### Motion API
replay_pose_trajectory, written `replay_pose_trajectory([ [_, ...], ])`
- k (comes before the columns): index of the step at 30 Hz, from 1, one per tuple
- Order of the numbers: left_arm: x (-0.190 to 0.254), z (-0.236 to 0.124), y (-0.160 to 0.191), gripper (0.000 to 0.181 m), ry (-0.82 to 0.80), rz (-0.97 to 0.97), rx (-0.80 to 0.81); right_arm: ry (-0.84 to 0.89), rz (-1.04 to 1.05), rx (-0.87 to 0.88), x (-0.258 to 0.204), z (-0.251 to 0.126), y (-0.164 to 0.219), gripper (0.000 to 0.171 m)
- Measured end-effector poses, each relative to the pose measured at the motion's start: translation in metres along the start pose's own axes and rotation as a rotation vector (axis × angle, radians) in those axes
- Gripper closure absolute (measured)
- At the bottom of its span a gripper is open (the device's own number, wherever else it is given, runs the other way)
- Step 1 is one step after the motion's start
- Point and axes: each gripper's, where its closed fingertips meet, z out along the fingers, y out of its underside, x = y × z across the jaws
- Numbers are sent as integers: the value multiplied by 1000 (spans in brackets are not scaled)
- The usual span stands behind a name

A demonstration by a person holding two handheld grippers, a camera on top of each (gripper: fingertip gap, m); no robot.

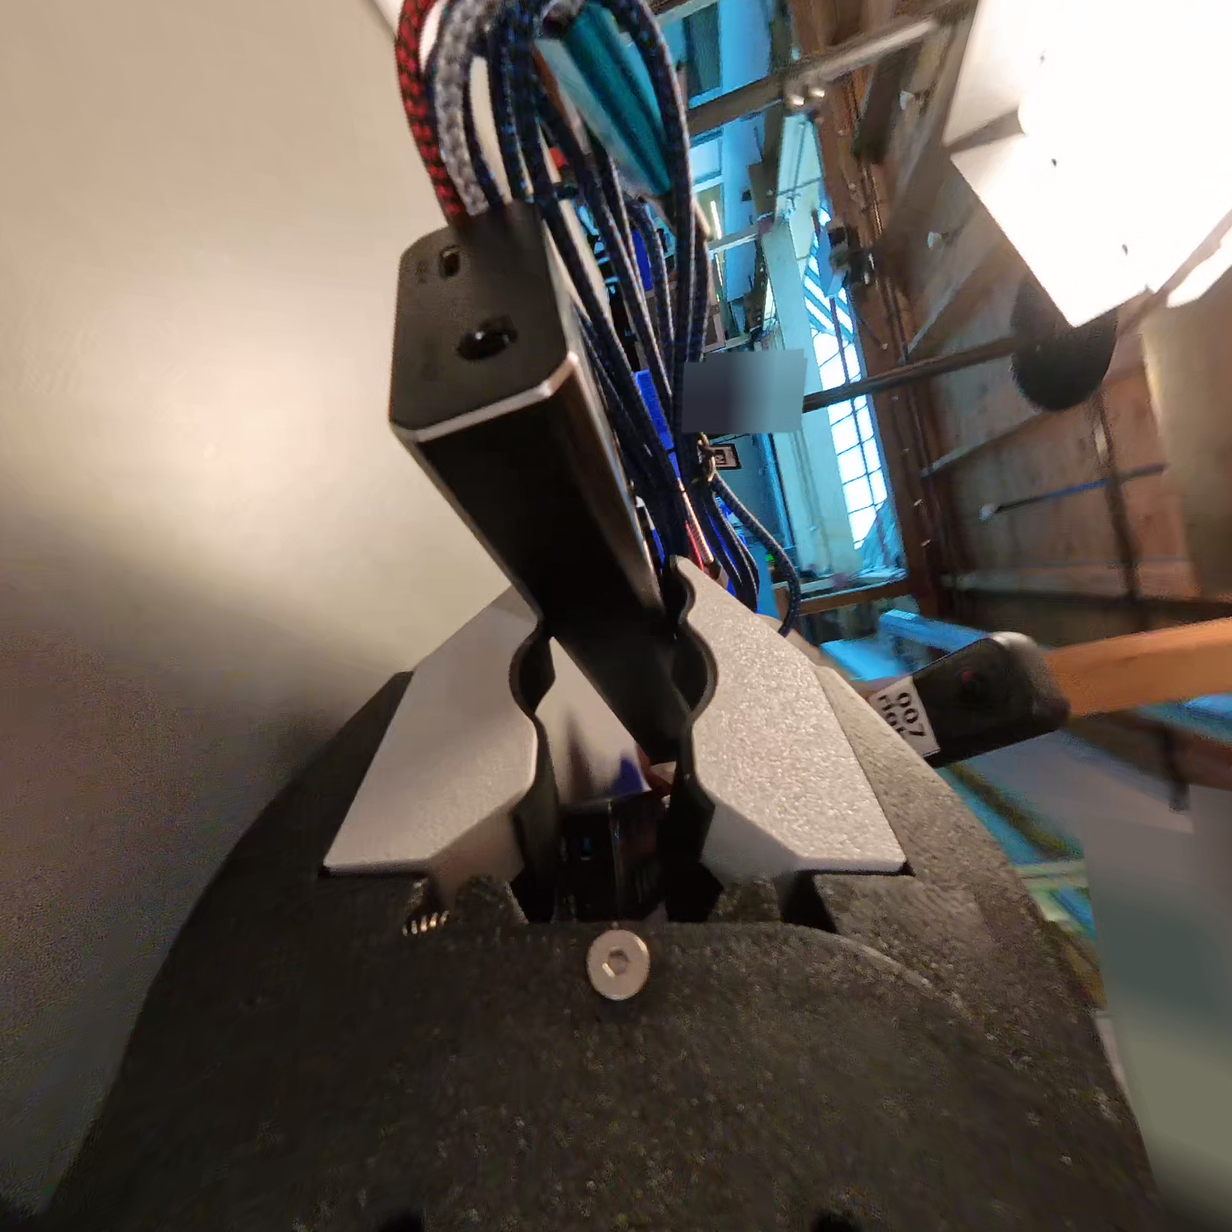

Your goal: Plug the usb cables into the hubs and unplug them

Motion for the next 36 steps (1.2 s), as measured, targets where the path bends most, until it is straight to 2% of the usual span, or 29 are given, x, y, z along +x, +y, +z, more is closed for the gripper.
replay_pose_trajectory([
  [3,14,-3,-7,150,-38,210,41,70,-90,2,4,1,-1,113],
  [7,17,-12,-19,152,-111,306,143,145,-189,19,7,-5,-4,117],
  [11,23,-26,-37,153,-192,470,232,131,-259,88,-5,-15,-18,136],
  [12,28,-27,-39,153,-194,503,249,116,-251,96,-9,-15,-21,137],
  [19,43,-20,-25,153,-190,614,232,75,-199,123,-14,-8,-26,139],
  [24,37,-26,-34,152,-363,822,204,161,-220,76,9,-19,-20,139],
  [26,37,-30,-39,152,-433,920,192,167,-211,114,12,-26,-25,139],
  [29,44,-31,-39,152,-443,998,191,149,-223,199,5,-34,-38,139],
  [36,52,-31,-39,153,-468,1089,218,191,-470,419,-32,-52,-73,139],
])
